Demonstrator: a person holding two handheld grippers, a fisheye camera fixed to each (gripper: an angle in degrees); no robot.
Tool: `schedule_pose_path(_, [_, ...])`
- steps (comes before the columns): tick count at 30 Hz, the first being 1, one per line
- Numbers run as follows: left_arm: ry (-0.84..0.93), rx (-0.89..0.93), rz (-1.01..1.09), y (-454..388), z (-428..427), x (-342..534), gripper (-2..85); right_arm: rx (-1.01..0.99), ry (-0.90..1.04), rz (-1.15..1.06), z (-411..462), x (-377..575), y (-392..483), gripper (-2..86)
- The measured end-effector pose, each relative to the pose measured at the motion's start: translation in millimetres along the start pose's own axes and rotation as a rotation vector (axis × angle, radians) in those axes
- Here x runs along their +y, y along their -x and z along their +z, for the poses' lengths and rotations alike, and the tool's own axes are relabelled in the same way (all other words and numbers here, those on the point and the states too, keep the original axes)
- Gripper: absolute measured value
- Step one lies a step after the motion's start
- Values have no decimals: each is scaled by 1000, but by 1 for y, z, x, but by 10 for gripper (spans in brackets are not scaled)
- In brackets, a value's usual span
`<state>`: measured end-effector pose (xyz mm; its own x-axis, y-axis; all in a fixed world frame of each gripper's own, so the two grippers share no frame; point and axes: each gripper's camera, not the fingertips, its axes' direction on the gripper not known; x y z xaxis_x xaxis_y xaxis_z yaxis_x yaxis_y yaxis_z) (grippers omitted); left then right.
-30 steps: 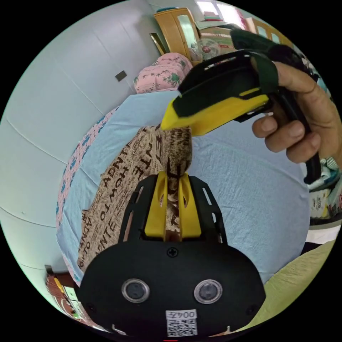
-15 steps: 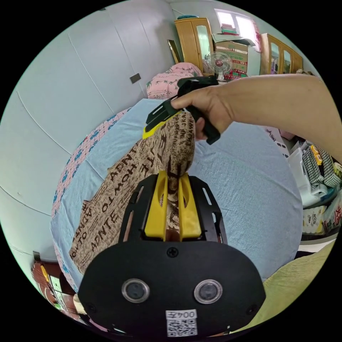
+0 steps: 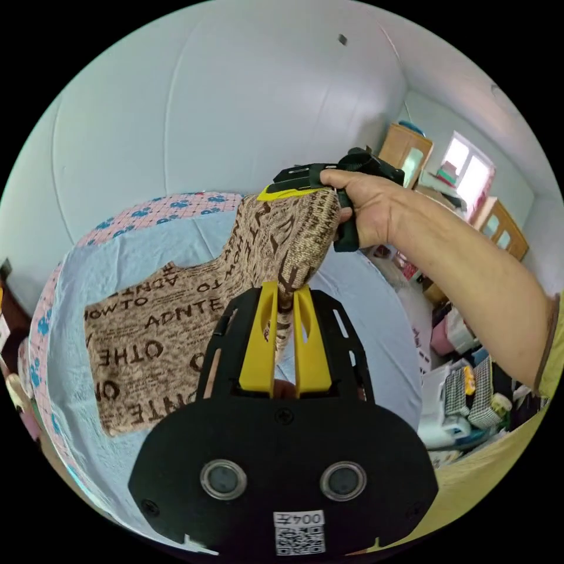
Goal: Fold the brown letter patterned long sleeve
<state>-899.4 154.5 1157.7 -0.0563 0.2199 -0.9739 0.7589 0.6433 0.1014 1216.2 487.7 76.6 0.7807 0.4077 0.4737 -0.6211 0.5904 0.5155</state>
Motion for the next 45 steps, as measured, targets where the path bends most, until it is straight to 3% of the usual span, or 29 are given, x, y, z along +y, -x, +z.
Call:
schedule_pose_path(15, [-201,308,-656,300,-173,64,5,219,89,-255,271,114,124,50])
schedule_pose_path(27, [-254,459,-946,434,-229,96,8,483,125,-394,428,212,130,51])
schedule_pose_path(40, [-235,499,-1075,492,-266,84,16,485,237,-480,469,290,117,98])
schedule_pose_path(45, [-204,508,-1057,500,-289,68,18,190,26,-566,360,319,142,89])
